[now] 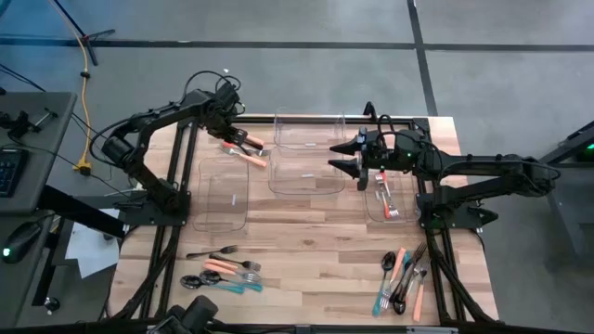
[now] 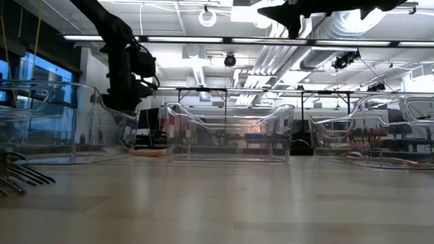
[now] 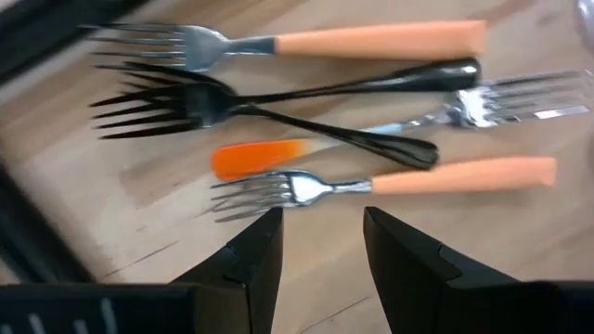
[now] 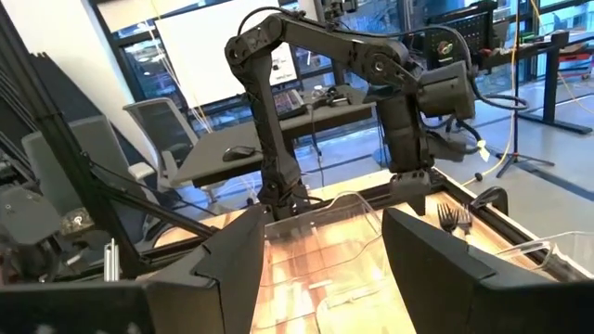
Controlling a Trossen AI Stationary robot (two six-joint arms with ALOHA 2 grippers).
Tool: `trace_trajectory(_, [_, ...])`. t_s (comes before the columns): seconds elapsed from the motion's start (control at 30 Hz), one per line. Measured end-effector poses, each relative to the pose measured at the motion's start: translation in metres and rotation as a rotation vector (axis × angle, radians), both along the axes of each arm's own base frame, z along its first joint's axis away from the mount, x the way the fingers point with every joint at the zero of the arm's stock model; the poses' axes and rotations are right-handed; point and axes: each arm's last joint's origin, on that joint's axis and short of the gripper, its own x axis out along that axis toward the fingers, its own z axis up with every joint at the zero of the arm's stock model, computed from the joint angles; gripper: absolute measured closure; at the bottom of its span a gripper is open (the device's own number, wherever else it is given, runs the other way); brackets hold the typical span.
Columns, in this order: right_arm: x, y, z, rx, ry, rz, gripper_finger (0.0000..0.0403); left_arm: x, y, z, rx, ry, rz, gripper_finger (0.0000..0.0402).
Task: Sort silverware by color (type)
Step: Put the orange fork into the bottom right transparent bin
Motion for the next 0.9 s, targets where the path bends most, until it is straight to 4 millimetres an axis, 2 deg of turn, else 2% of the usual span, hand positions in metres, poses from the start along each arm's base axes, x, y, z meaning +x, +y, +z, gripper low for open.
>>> trace_trajectory(0.13, [0.000,0.000,0.000,0.018,-0.001,0.000,0.0199,0.000,-0.003,0.009,-0.026,-0.119,-0.022,0.0261])
trace_trajectory(0.3, [0.000,0.000,0.000,0.015,-0.001,0.001,0.0199,-0.005,-0.016,0.053,0.119,-0.331,-0.038,0.0261])
trace_trajectory(0.5, [0.000,0.000,0.000,0.015,0.000,0.001,0.0199,-0.013,-0.060,0.121,0.397,-0.615,-0.163,0.0261])
trace_trajectory(0.63, [0.000,0.000,0.000,0.015,0.000,0.001,0.0199,-0.017,-0.094,0.153,0.545,-0.803,-0.251,0.0261])
trace_trajectory(0.73, [0.000,0.000,0.000,0.015,0.000,0.001,0.0199,-0.018,-0.115,0.161,0.619,-0.946,-0.288,0.0261])
trace_trajectory(0.9, [0.000,0.000,0.000,0.015,0.000,0.001,0.0199,-0.014,-0.135,0.155,0.636,-1.107,-0.325,0.0261])
